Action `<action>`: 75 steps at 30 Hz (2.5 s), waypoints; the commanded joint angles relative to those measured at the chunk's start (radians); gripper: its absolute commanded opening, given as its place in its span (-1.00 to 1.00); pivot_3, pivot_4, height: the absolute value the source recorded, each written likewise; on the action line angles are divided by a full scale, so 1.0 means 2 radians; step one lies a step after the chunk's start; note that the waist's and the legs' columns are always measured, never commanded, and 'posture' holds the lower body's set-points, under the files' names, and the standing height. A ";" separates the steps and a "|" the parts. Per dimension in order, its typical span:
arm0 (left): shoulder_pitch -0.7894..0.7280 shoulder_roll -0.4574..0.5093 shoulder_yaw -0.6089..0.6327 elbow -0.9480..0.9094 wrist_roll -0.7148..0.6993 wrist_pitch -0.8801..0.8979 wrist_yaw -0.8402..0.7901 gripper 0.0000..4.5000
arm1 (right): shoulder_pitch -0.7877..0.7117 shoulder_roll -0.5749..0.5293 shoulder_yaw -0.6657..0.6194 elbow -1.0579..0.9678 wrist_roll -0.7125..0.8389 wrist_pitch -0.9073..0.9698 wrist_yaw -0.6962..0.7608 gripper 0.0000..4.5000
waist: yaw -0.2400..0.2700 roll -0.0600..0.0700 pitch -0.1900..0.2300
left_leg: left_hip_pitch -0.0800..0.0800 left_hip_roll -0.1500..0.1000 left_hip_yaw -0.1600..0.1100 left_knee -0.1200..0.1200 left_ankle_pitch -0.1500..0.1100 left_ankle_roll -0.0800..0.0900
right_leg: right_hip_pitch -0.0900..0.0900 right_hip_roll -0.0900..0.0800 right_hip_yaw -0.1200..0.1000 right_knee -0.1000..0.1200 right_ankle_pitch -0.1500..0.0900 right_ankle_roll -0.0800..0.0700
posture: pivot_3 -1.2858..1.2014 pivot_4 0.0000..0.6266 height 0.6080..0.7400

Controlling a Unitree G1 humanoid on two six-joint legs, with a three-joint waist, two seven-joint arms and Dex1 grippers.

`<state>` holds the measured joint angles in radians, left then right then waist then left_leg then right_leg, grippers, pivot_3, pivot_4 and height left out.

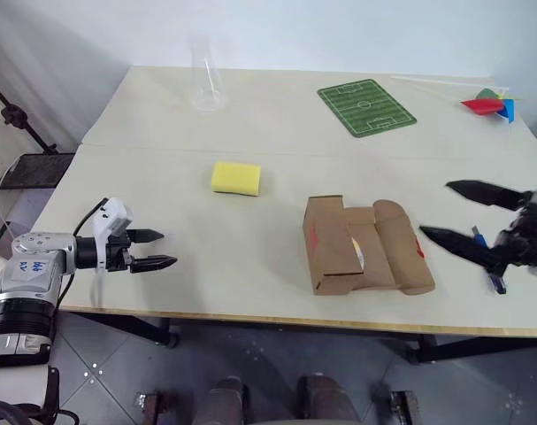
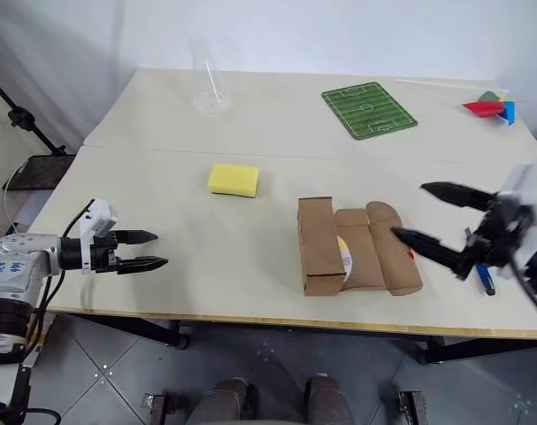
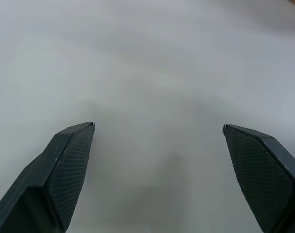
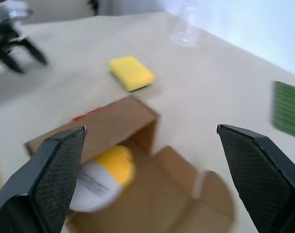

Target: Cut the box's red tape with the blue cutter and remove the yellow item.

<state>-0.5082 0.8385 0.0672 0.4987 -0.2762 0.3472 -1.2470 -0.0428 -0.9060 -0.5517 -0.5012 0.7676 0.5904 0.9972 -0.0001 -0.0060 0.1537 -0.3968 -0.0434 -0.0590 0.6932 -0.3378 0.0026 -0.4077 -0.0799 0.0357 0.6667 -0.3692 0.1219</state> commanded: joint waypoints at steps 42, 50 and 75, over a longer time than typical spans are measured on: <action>-0.284 -0.290 -0.248 0.020 0.117 0.009 -0.022 0.99 | 0.177 0.045 -0.171 -0.130 0.035 -0.081 -0.060 1.00 | 0.011 -0.006 0.002 | 0.005 0.000 0.007 -0.001 0.000 0.001 | 0.002 0.002 0.007 0.002 0.000 0.001 | 0.03 -0.52 1.00; -0.232 -0.222 -0.251 -0.040 0.115 0.051 -0.047 0.99 | 0.147 0.030 -0.140 -0.115 0.038 -0.079 -0.060 1.00 | 0.011 -0.006 0.002 | 0.015 0.001 0.007 -0.005 0.000 0.001 | 0.011 0.002 0.008 -0.004 0.000 0.001 | 0.03 -0.52 1.00; -0.190 -0.193 -0.154 -0.067 0.034 -0.021 -0.072 0.99 | 0.216 -0.008 -0.141 -0.083 -0.028 -0.003 -0.079 1.00 | 0.013 -0.008 0.003 | 0.010 0.000 0.004 -0.005 0.000 0.002 | 0.008 0.001 0.006 -0.004 0.000 0.001 | 0.03 -0.52 1.00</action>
<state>-0.8568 0.4485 -0.3206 0.3758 -0.1313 0.4039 -1.3287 0.3684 -0.8924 -0.7784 -0.6826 0.7553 0.5326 0.8491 0.0266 -0.0226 0.1591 -0.3780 -0.0434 -0.0501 0.6837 -0.3380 0.0058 -0.3919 -0.0784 0.0476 0.6578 -0.3684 0.1237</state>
